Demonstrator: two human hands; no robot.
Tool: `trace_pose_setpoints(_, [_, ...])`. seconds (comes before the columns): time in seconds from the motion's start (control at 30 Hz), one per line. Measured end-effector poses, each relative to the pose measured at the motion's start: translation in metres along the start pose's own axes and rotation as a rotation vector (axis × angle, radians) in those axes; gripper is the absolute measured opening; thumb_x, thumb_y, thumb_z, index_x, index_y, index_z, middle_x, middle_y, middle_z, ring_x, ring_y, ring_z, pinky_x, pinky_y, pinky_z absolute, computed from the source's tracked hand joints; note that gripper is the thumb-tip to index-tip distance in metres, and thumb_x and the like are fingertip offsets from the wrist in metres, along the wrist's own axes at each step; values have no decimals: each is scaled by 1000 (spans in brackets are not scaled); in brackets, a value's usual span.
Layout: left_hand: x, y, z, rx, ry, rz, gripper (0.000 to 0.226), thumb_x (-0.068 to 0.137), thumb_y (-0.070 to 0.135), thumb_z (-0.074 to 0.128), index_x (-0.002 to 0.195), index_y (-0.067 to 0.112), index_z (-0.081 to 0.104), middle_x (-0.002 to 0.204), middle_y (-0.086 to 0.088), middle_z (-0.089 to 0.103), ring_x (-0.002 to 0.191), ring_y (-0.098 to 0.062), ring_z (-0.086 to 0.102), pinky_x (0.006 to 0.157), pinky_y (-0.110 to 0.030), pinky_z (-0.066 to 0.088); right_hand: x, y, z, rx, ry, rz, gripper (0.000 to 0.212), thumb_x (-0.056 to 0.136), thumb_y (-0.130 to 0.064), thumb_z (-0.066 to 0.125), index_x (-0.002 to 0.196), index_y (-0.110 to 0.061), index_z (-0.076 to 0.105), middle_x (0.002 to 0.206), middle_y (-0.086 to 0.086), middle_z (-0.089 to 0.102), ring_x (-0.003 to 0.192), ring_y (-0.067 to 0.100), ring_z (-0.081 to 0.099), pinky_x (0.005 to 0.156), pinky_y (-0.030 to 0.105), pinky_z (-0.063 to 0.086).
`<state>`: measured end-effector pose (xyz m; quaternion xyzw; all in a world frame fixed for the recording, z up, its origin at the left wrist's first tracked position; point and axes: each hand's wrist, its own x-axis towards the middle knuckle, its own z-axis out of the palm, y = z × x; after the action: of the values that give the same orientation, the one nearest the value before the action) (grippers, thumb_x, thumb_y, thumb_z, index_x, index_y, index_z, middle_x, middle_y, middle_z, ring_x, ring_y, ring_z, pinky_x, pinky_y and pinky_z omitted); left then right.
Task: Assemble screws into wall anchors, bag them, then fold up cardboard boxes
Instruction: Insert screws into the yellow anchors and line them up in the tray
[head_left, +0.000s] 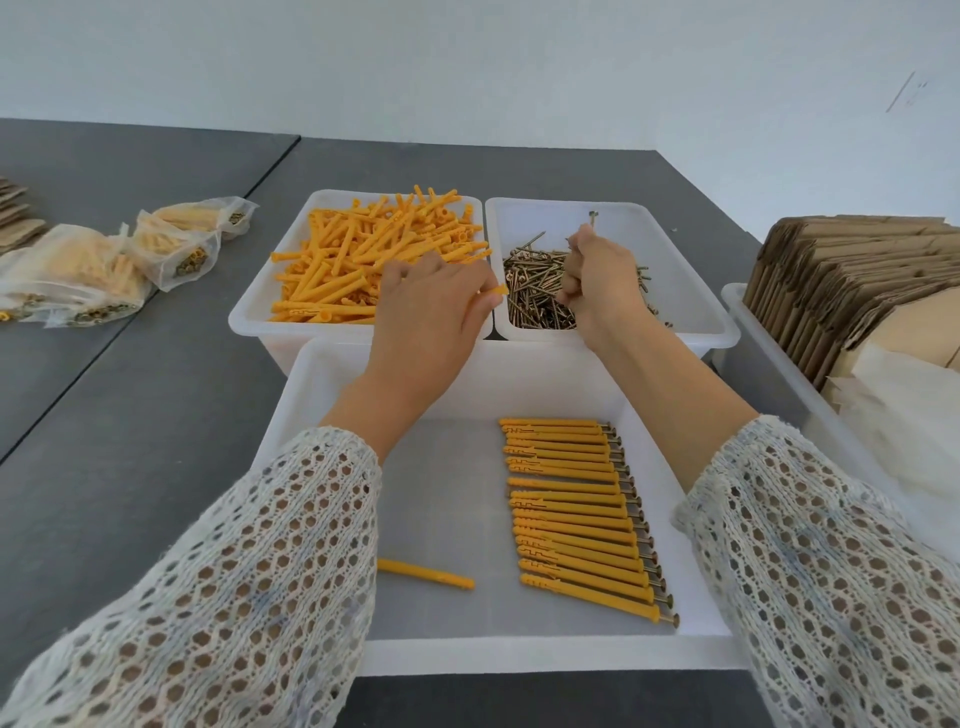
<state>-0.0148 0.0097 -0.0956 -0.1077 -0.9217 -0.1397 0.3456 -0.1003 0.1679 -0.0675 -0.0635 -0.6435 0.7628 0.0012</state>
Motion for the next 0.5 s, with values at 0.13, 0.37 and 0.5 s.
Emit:
trace_pose_setpoints(0.13, [-1,5,-2,-99,-13,13,20,104,27,47,97,15,61,77,14,48,74,-21,55,70,-38,38,-4,0,0,228,-95,83,36,103,-20,34,68,-16,45,57,-3,38,51,14,32,51,26,34])
trace_pose_setpoints(0.37, [-1,8,-4,-256,-15,31,20,105,23,47,103,9,61,84,10,46,70,-18,47,57,-41,42,-9,-2,-3,159,-335,62,36,107,-26,34,78,-16,52,55,-6,25,45,9,22,49,22,23])
trace_pose_setpoints(0.5, [-1,6,-2,-241,2,-7,19,105,25,46,103,14,62,85,13,48,70,-12,44,56,-34,39,-16,-1,5,7,-325,-19,28,104,-22,43,79,-14,53,56,-3,44,44,11,29,50,25,25])
